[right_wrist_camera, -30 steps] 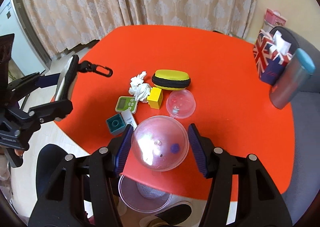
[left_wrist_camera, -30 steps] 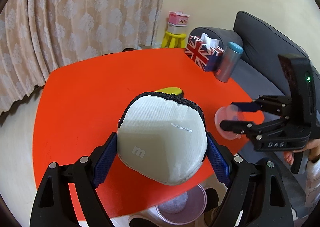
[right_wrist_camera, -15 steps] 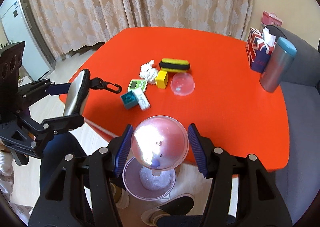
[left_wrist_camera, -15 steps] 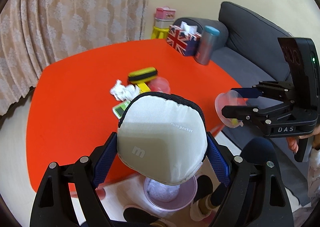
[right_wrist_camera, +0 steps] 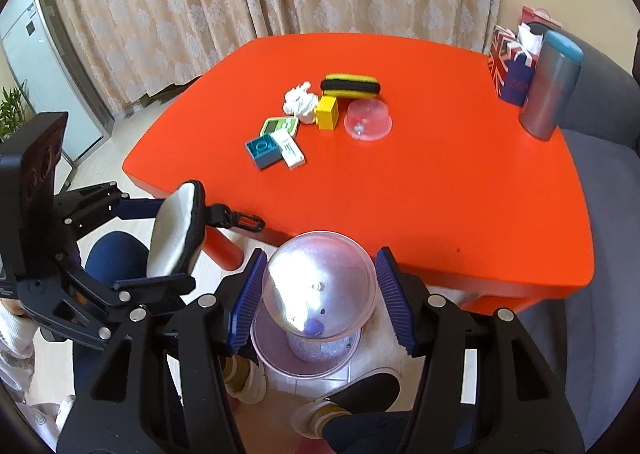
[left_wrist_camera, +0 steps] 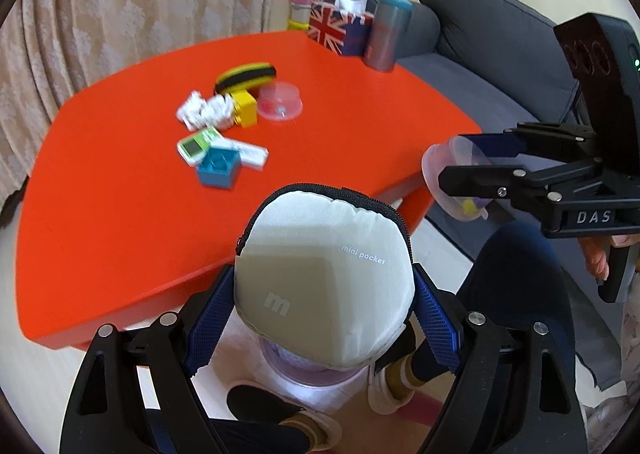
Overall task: Collect trash
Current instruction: 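Carry both items over the pink bin while the left gripper releases the pouch inside, then open the right gripper to drop the clear dome into the bin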
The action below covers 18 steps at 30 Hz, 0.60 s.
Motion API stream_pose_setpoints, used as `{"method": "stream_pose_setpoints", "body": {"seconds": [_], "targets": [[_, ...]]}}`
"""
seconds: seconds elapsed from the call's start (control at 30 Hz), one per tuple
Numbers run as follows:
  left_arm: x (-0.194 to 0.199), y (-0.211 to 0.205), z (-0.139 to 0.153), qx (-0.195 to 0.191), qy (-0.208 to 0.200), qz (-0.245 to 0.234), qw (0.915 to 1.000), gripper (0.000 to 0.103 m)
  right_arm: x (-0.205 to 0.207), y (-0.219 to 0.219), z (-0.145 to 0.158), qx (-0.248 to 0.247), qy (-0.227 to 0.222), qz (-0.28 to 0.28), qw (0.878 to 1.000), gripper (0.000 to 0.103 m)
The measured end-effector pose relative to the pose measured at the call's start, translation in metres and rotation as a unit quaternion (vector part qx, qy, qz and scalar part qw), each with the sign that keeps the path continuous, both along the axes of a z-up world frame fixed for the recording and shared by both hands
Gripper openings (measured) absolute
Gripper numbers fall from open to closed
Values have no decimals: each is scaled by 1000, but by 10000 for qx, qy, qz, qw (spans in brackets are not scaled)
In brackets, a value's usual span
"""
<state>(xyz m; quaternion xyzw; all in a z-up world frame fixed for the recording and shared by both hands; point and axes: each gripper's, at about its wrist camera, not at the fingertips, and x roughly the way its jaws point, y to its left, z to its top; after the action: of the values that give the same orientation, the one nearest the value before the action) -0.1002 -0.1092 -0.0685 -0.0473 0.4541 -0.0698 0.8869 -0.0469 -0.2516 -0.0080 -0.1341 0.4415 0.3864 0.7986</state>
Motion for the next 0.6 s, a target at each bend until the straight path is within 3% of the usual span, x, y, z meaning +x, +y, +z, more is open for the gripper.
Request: {"method": "stream_pose_setpoints", "body": {"seconds": [0.17, 0.27, 0.6], "targets": [[-3, -9, -7, -14, 38, -54, 10000, 83, -4, -5, -8, -4, 47, -31, 10000, 56], [-2, -10, -3, -32, -64, -22, 10000, 95, -4, -6, -8, 12, 54, -38, 10000, 56], [-1, -3, 5, -2, -161, 143, 9998, 96, -5, -6, -7, 40, 4, -29, 10000, 56]]}}
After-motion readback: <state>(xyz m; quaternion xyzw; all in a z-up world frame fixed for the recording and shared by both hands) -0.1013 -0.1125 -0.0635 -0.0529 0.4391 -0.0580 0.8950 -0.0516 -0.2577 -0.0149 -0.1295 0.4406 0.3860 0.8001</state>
